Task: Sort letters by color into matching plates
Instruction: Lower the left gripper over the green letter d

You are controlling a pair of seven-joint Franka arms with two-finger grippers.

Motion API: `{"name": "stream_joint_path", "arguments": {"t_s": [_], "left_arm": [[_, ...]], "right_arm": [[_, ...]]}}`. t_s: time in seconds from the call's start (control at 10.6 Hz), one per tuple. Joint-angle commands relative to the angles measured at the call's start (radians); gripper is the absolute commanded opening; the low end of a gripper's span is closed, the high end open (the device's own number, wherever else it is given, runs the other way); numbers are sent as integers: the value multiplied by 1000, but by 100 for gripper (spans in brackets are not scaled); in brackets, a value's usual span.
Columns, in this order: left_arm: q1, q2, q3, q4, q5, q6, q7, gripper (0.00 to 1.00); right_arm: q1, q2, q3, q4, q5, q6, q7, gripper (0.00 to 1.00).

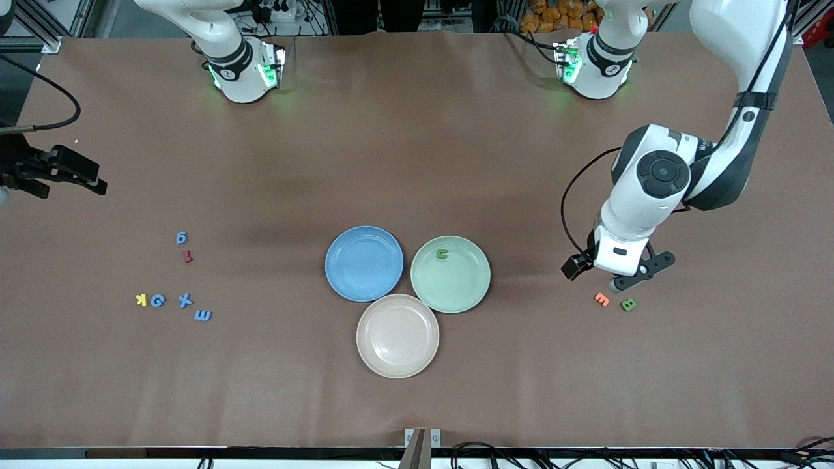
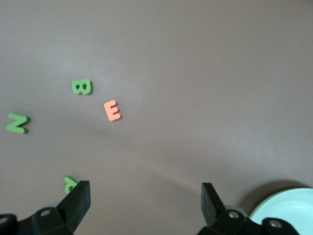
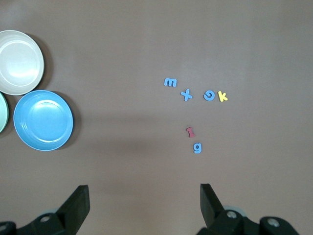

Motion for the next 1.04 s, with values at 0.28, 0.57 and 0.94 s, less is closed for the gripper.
{"name": "stream_joint_path", "arguments": {"t_s": [0.28, 0.57, 0.94], "left_arm": [[10, 7, -2, 14, -18, -27, -179, 100], [-1, 42, 1, 8, -14, -30, -392, 100], [10, 103, 33, 8, -8, -58, -605, 100]], "right_arm": [[8, -8, -2, -10, 1, -1, 13, 100], [2, -11, -2, -10, 1, -9, 13, 100], [0, -11, -4, -8, -1, -7, 3, 100]]}}
